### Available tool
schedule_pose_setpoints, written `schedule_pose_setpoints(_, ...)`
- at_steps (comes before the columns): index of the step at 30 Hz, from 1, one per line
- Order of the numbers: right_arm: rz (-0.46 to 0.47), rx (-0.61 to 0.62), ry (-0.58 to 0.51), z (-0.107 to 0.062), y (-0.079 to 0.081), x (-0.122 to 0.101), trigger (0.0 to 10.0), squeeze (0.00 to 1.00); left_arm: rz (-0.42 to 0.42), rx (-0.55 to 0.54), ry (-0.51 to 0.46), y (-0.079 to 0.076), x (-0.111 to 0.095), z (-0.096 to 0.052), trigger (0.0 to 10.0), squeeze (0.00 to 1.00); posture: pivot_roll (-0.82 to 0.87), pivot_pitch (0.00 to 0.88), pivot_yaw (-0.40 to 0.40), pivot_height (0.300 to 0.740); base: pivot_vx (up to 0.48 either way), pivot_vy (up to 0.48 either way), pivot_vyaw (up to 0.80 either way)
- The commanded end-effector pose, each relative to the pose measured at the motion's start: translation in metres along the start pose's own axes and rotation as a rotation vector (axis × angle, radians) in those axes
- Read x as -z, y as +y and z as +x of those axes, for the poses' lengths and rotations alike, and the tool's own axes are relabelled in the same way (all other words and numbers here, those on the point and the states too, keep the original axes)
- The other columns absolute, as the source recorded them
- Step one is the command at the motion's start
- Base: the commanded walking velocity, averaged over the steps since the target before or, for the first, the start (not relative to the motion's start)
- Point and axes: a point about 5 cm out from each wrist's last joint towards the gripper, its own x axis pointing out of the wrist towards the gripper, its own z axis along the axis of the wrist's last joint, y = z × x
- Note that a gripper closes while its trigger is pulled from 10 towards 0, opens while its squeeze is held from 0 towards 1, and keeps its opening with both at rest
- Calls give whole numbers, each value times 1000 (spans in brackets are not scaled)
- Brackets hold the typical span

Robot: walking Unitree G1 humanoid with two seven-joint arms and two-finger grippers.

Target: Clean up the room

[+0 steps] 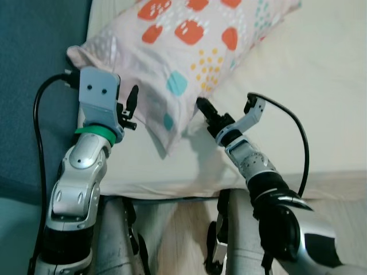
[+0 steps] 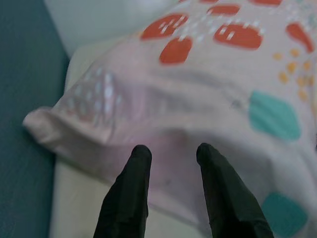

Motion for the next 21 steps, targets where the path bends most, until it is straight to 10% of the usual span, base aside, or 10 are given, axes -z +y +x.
schedule_pose_setpoints(1,53,-61,12,2,5,0,10000,1000,-2,-26,35,5,2,-9,10000,0,185,416,18,545,0,0,0)
schedule_pose_setpoints(3,60,-94,22,6,10,-3,10000,875,-1,-32,44,7,0,-13,10000,0,206,433,16,545,0,0,0)
schedule_pose_setpoints(4,75,-106,32,7,13,-2,10000,0,0,-34,48,7,-1,-15,10000,0,216,438,14,545,0,0,0)
schedule_pose_setpoints(21,278,-287,35,32,59,2,10000,0,27,-64,87,17,-12,-28,10000,0,294,458,37,545,0,0,0)
